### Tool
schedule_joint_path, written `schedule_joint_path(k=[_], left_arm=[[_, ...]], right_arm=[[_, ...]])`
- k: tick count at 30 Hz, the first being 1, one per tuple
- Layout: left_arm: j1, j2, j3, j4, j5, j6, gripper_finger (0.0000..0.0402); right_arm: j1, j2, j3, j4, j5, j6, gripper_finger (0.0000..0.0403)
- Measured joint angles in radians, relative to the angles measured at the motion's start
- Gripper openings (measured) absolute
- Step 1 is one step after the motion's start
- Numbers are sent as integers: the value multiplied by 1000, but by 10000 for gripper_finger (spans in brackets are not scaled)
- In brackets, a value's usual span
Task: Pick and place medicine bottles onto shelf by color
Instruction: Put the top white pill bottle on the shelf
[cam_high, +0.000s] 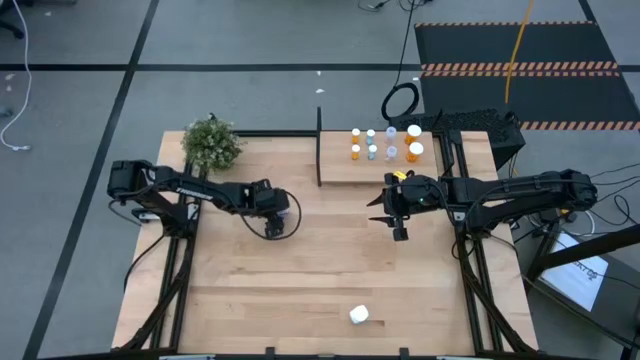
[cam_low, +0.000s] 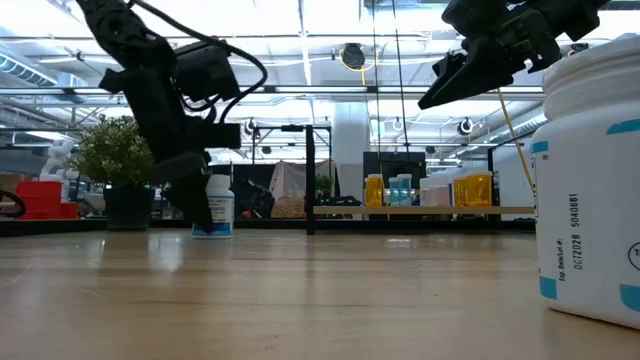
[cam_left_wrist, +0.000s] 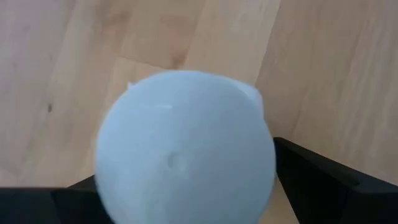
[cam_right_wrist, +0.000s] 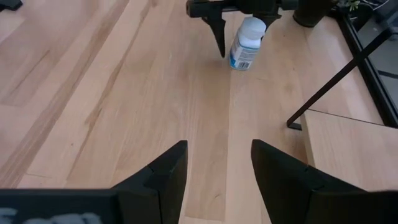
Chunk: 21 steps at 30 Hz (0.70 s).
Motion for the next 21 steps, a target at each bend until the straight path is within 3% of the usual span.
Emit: schedule_joint_path(k=[9,17,21], left_arm=[[-50,-2,-109,194,-50,-76,278],[-87,-2,-203,396,-52,-81,195],[-95,-3,-252,478,-48,-106,177]], right_arm=[[0,0,0,0,0,1,173],[0,0,0,15,0,2,173],[0,0,0,39,0,2,173]])
